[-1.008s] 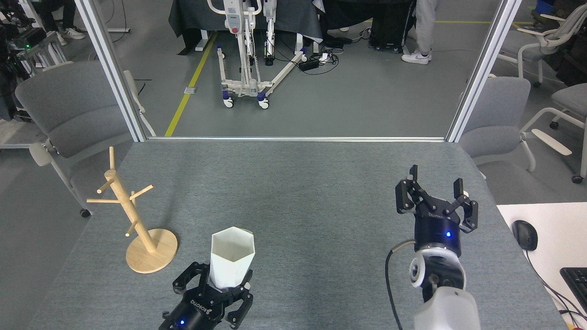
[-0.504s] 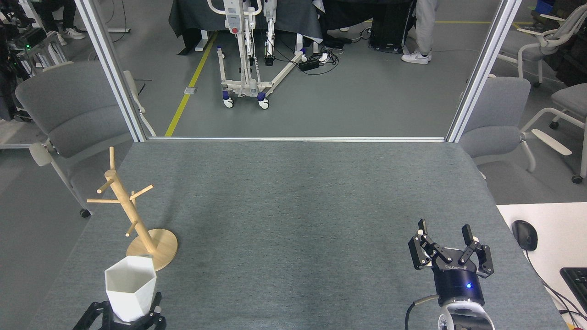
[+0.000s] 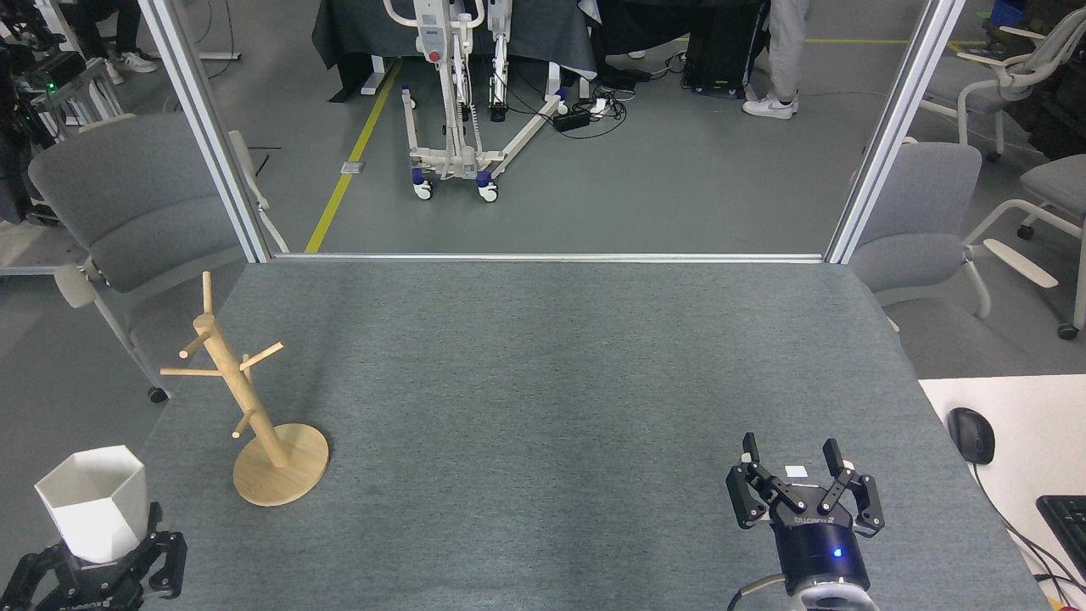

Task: Hang cup on storage rack
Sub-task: 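Move the held cup with the left gripper beside the wooden stand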

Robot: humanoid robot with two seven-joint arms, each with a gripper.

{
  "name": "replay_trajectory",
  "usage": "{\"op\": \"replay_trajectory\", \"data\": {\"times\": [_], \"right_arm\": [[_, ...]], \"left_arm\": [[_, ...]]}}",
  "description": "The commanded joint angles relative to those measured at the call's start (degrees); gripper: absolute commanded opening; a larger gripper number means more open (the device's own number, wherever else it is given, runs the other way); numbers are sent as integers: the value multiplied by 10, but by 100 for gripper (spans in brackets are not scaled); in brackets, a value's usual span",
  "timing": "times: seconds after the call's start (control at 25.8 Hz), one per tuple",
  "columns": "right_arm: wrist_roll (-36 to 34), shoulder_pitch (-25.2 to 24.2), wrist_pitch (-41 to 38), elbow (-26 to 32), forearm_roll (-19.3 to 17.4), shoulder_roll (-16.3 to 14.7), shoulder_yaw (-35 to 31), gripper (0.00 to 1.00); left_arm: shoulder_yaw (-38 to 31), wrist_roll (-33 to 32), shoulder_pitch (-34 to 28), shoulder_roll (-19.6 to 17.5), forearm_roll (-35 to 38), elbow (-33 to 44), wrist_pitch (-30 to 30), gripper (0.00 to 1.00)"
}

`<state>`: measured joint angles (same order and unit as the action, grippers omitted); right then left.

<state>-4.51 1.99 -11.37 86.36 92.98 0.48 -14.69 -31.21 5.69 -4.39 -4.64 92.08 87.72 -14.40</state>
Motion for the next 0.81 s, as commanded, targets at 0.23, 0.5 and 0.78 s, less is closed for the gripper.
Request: {"op": "replay_trajectory", "data": {"times": [0.23, 0.5, 0.78], "right_arm": [[14, 15, 5, 0, 4, -3, -1, 100], [14, 17, 6, -1, 3, -7, -2, 100], [15, 16, 5, -3, 3, -7, -1, 100]], "left_arm": [[-5, -9, 69, -50, -9, -70, 23, 0], [-4, -34, 134, -51, -9, -99, 23, 0], [3, -34, 140, -47, -6, -100, 13, 0]]}}
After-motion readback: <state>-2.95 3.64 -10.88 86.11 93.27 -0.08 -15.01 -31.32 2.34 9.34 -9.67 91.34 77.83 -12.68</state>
